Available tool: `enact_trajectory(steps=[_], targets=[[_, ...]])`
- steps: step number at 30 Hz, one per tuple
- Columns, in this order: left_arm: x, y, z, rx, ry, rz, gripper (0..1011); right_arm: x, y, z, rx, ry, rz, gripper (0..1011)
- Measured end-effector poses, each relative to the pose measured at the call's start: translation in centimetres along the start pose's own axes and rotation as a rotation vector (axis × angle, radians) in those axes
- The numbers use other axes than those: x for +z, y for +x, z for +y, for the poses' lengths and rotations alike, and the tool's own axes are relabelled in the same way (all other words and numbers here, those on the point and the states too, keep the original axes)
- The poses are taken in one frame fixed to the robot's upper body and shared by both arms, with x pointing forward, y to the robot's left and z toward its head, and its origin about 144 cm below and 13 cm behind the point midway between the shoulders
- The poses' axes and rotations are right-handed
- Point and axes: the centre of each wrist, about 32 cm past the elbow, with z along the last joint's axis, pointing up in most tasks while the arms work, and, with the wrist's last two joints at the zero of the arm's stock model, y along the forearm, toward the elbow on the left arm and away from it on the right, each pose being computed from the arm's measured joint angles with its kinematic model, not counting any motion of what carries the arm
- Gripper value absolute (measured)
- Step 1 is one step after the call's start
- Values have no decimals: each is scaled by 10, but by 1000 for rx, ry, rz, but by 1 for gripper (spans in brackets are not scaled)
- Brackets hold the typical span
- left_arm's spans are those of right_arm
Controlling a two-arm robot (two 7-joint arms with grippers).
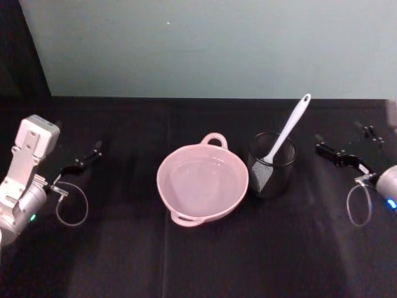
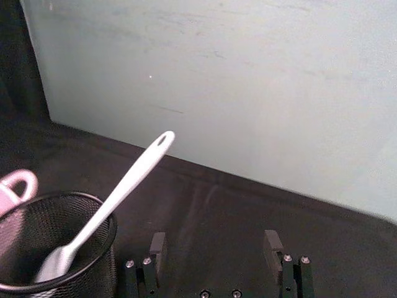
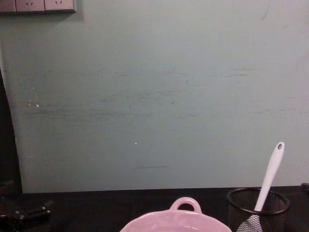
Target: Use the one hand to pick up the spoon and stir the clear water in the bowl.
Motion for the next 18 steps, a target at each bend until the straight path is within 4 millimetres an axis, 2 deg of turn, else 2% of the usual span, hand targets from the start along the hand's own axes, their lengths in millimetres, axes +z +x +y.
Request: enact_trajectory(steps=[9, 18], targets=[[0, 0, 0, 0, 0, 0, 1011, 2, -13, 24, -52, -2, -268, 1003], [0, 0, 0, 0, 0, 0, 1011, -11, -18, 31, -105, 37, -346, 1003]])
